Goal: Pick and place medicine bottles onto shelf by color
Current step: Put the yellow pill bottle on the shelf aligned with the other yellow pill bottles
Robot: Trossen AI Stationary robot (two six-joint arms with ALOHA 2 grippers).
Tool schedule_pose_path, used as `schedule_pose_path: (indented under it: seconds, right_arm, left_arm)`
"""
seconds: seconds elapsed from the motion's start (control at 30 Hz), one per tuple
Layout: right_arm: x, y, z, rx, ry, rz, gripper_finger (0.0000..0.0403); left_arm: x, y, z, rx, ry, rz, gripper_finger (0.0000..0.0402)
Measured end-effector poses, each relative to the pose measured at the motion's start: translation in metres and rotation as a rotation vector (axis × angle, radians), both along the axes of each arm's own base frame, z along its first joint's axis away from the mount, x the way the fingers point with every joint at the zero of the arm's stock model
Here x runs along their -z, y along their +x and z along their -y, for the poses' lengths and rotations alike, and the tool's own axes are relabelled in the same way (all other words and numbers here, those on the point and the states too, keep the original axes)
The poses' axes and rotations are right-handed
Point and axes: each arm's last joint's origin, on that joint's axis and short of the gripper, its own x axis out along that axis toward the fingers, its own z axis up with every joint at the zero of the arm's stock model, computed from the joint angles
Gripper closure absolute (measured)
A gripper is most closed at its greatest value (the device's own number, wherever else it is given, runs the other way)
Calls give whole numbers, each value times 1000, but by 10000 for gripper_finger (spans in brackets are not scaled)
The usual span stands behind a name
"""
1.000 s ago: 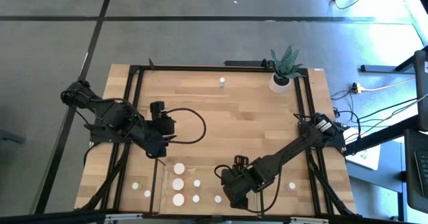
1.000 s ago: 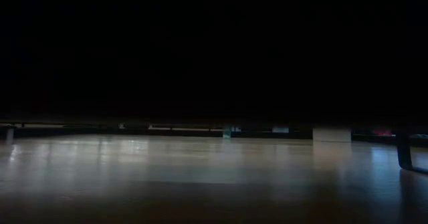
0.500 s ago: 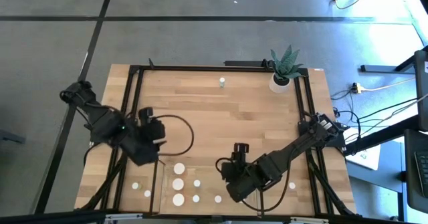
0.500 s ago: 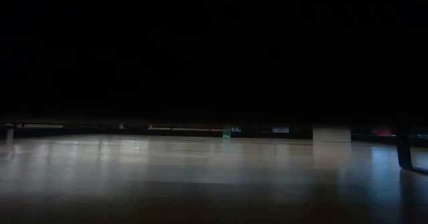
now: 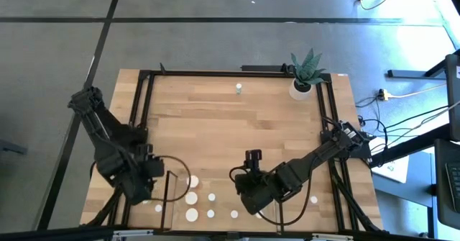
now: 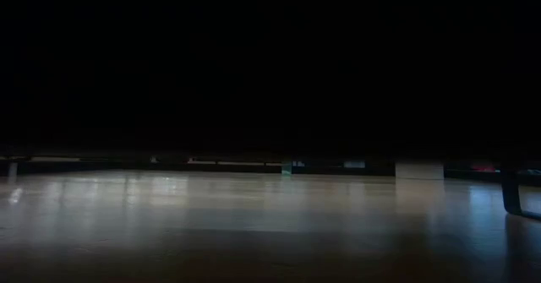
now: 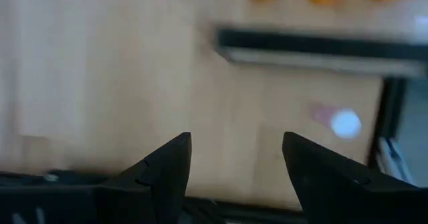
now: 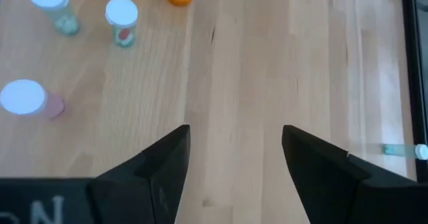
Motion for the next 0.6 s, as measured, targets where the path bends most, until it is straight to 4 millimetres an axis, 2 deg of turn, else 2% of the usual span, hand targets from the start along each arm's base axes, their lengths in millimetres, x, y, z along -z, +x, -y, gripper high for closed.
schedule_pose_path:
  seconds: [0.17, 0.33, 0.6]
  right_arm:
    - [0, 5, 4, -29, 43, -15, 164]
    - [-1, 11, 8, -67, 72, -15, 164]
    - [-1, 17, 18, -55, 63, -15, 164]
  left_arm:
    - [15, -8, 17, 66, -115, -36, 175]
    - [18, -15, 33, 130, -223, -13, 173]
    - [32, -32, 46, 97, -279, -17, 173]
